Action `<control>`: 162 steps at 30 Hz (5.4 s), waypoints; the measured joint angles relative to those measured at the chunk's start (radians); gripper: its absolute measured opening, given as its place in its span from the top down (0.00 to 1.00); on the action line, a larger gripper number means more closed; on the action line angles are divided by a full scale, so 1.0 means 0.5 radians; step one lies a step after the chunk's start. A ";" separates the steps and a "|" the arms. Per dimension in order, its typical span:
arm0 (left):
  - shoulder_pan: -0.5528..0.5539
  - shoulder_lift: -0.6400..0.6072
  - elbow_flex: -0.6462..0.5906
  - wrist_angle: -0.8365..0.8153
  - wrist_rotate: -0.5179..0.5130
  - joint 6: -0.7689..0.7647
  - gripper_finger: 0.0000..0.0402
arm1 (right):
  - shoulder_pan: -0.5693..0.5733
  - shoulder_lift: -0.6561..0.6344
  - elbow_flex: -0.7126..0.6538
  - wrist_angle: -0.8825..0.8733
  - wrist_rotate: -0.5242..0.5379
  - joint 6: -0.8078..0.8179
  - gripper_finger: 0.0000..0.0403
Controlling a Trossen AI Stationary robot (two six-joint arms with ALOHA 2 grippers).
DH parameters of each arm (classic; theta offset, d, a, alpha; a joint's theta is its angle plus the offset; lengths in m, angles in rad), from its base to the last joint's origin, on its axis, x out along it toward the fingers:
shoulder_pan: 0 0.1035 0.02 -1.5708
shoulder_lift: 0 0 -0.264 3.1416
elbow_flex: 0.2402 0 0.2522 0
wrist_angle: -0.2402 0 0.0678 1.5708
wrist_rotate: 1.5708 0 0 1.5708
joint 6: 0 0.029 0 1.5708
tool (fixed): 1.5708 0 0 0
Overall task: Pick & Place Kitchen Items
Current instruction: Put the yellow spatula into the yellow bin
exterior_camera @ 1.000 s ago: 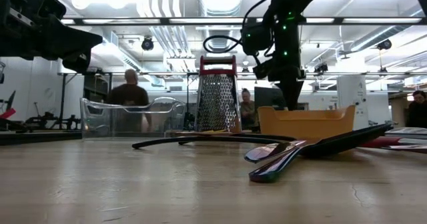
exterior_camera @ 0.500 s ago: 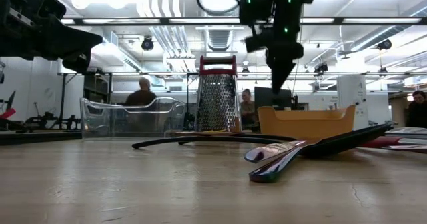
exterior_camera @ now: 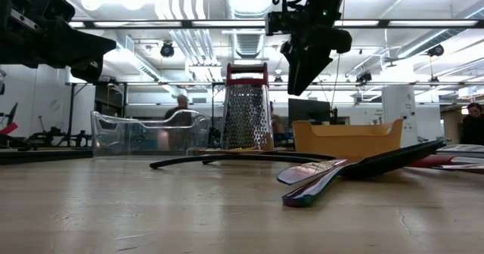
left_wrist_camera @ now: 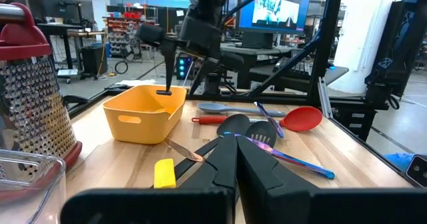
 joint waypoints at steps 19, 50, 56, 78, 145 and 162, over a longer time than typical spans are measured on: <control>0.000 0.000 0.000 0.000 0.000 -0.001 0.99 | 0.073 0.002 -0.029 0.551 -0.142 -0.153 0.63; 0.001 -0.001 0.000 0.000 0.000 -0.001 0.99 | -0.361 0.006 -0.325 1.536 -0.392 -0.572 0.82; 0.001 0.000 0.000 0.000 0.000 0.000 0.99 | -0.345 0.006 -0.326 1.530 -0.540 -0.492 0.79; 0.000 -0.001 0.000 0.002 0.000 -0.001 0.99 | -0.118 0.146 -0.285 1.461 -0.501 -0.088 0.48; 0.001 0.009 0.000 0.001 0.000 -0.001 0.99 | -0.102 1.177 0.994 0.270 -0.540 -0.340 0.91; 0.001 0.009 0.000 0.002 0.001 0.000 0.99 | -0.160 0.866 0.899 0.045 -0.416 -0.016 0.92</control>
